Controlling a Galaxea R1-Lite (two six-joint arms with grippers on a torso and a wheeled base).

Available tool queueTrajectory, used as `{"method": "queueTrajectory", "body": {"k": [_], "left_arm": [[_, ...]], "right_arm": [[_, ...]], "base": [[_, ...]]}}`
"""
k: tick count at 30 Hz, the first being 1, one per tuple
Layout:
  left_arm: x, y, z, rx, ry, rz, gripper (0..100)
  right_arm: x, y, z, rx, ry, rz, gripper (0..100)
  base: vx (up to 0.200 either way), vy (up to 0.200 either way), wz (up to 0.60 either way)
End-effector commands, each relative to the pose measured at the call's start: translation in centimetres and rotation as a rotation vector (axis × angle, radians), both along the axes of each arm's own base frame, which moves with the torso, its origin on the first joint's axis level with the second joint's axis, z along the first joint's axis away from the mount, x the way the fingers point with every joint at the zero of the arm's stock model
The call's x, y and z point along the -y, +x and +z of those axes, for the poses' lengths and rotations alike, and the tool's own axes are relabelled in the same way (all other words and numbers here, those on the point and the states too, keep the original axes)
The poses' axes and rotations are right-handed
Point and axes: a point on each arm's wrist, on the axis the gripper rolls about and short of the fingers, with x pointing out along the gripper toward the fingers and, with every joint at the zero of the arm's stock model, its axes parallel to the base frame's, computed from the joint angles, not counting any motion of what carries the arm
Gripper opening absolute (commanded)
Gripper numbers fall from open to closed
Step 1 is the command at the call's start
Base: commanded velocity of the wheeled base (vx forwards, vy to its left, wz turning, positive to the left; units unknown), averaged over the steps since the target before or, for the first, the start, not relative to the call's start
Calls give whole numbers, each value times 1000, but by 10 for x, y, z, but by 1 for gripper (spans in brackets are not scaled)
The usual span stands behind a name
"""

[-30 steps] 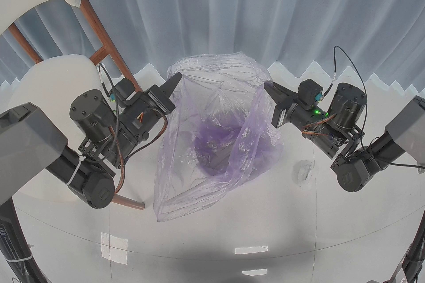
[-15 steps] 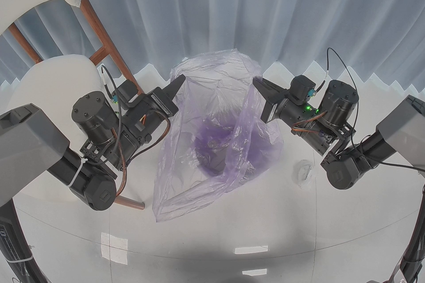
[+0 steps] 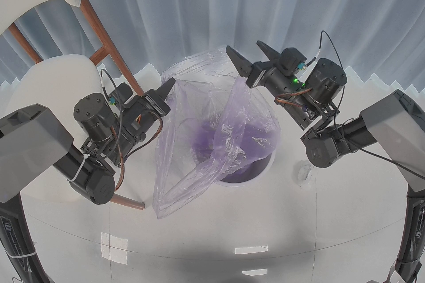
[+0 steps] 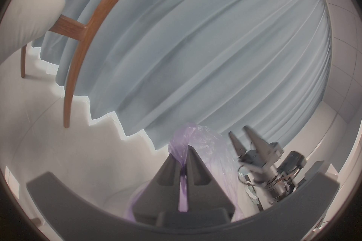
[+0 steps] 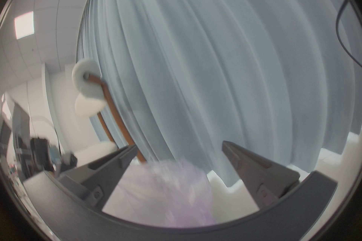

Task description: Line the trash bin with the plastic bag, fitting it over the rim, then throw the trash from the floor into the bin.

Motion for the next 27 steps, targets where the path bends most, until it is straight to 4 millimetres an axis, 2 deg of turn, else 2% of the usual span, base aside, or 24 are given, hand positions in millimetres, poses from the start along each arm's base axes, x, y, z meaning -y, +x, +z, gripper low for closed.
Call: {"method": "queueTrajectory", "body": {"k": [1,2,4,5,6,8,9,11,12,13,17,18,23,27], "left_arm": [[-18,26,-22,-32,13,77,0],[-22,29,-23,-31,13,90,0],[-28,33,-23,-26,13,112,0],[-29,33,-23,-26,13,116,0],[-34,35,-23,-25,14,129,0],[-37,36,-22,-24,13,138,0],[-39,37,-23,-25,14,141,0],[-39,37,-23,-25,14,141,0],[-39,39,-26,-31,15,144,0],[-39,40,-26,-27,14,146,0],[-46,42,-24,-22,11,164,0],[-46,42,-23,-18,10,164,0],[-46,45,-27,-26,12,166,0],[-45,45,-28,-27,13,164,0]], "right_arm": [[11,-6,45,45,170,61,100],[25,-7,49,25,166,35,100],[54,-5,40,-64,88,-49,100],[60,-4,38,-82,65,-69,100],[82,-6,29,-144,-20,-135,100],[104,-7,14,-204,-92,-196,100],[111,-7,6,-231,-113,-217,100],[112,-7,5,-233,-116,-217,100],[125,-6,-17,-280,-172,-262,100],[133,-4,-30,-306,-199,-284,100],[151,2,-64,-317,-303,-356,100],[154,5,-69,-299,-320,-373,0],[156,10,-95,-271,-363,-421,0],[147,-11,-129,-372,-430,-370,0]], "base": [[0,0,0],[0,0,0],[0,0,0],[0,0,0],[0,0,0],[0,0,0],[0,0,0],[0,0,0],[0,0,0],[0,0,0],[0,0,0],[0,0,0],[0,0,0],[0,0,0]]}}
